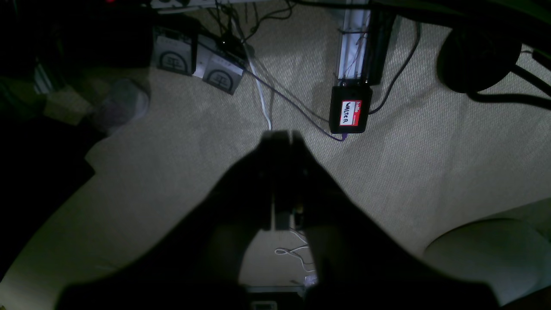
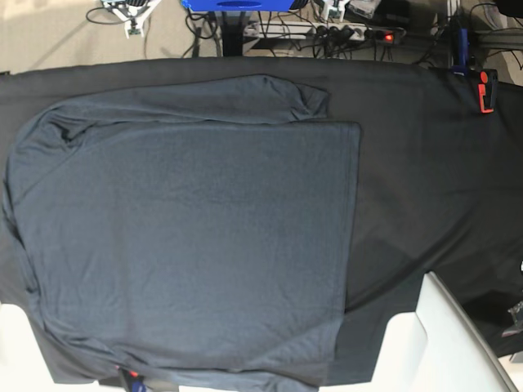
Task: Fold the T-shirt properly
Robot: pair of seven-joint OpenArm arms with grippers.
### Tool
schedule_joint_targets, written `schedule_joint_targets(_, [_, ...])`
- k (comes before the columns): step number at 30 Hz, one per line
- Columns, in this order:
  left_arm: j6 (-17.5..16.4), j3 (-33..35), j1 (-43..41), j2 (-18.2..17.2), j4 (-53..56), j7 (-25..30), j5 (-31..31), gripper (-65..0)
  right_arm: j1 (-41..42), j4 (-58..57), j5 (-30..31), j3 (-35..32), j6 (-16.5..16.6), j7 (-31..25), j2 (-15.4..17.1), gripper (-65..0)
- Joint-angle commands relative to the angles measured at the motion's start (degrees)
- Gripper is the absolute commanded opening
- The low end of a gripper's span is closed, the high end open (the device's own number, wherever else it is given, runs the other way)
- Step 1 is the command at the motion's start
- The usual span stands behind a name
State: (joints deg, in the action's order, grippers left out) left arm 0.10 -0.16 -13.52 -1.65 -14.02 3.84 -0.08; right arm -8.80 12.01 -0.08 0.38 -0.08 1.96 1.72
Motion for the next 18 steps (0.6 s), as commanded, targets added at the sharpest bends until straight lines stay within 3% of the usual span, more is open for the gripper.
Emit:
schedule_joint_targets(1, [0.2,0.1,-0.7,-0.3,-0.1,0.3,0.0,-65.0,-0.5,0.2,-0.1,-0.2,-0.3,0.1,0.2,-57.3])
schedule_joint_targets(5, [0.2,0.1,-0.7,-0.4,-0.4,0.3,0.0,-65.0,-0.5,0.2,-0.1,-0.2,-0.3,0.1,0.2,-65.0])
schedule_joint_targets(10, [0.3,0.1,-6.9,-0.5,-11.3,0.3,0.0,-65.0,-4.0,3.9,-0.1,-0.2,-0.3,0.4,0.3,-65.0])
schedule_joint_targets(14, [0.4,0.0,-14.6,-1.7,-24.9,0.3,0.0,-65.0,-11.4,17.8,-0.1,0.2,-0.3,6.5,0.4,-65.0])
schedule_joint_targets(18, [0.4,-0.1,-23.7,-3.6,-39.8,0.3,-0.1,-65.0,-23.0,41.7,0.1,0.3,-0.3,15.8,1.8,-65.0])
